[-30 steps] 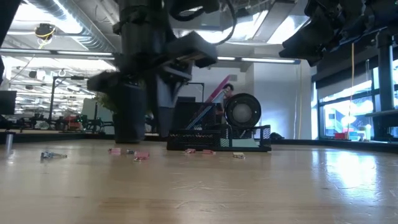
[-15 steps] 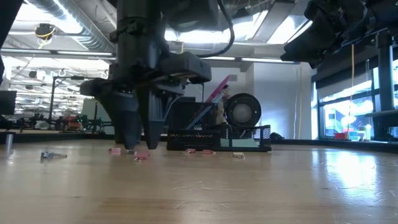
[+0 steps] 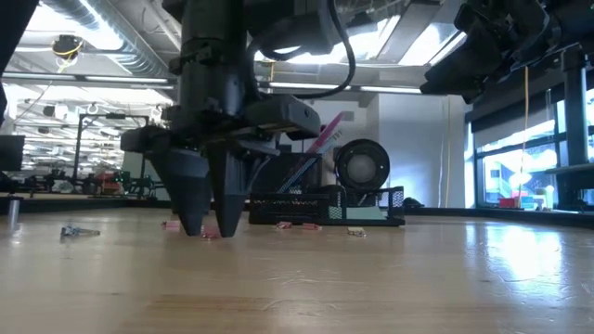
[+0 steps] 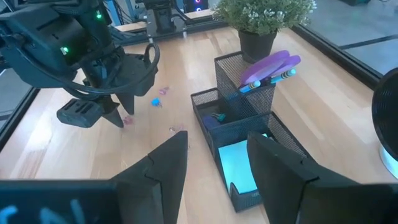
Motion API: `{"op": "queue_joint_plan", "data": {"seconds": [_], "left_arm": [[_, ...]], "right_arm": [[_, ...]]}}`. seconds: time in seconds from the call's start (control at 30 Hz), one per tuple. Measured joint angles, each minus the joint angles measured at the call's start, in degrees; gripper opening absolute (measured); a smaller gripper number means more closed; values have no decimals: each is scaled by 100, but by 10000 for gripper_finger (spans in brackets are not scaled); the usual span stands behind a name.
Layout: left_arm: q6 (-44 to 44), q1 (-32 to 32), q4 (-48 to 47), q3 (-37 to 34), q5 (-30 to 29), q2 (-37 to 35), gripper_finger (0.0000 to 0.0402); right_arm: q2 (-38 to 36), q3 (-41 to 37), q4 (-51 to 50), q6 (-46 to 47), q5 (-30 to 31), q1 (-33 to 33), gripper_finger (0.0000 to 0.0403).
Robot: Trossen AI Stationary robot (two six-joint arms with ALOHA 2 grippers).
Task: Pick and place office supplies into organizer
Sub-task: Put the pink binder clip into the black desk organizer
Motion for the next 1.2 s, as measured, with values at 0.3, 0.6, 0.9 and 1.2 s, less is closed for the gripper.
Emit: {"op": "queue_joint_plan", "data": {"seconds": [0.3, 0.6, 0.9, 1.2], "left_arm": [[-28, 141, -25, -15, 88, 18, 143], [276, 198, -57, -28, 171, 20, 117], [548, 199, -52, -32, 189, 20, 113], [742, 199, -48, -34, 153, 20, 112]], "right_arm": [[0, 0, 10, 1, -1, 0, 171], [0, 0, 11, 3, -1, -1, 171], [0, 0, 14, 1, -2, -1, 171], [0, 0, 17, 4, 0, 0, 171]]}}
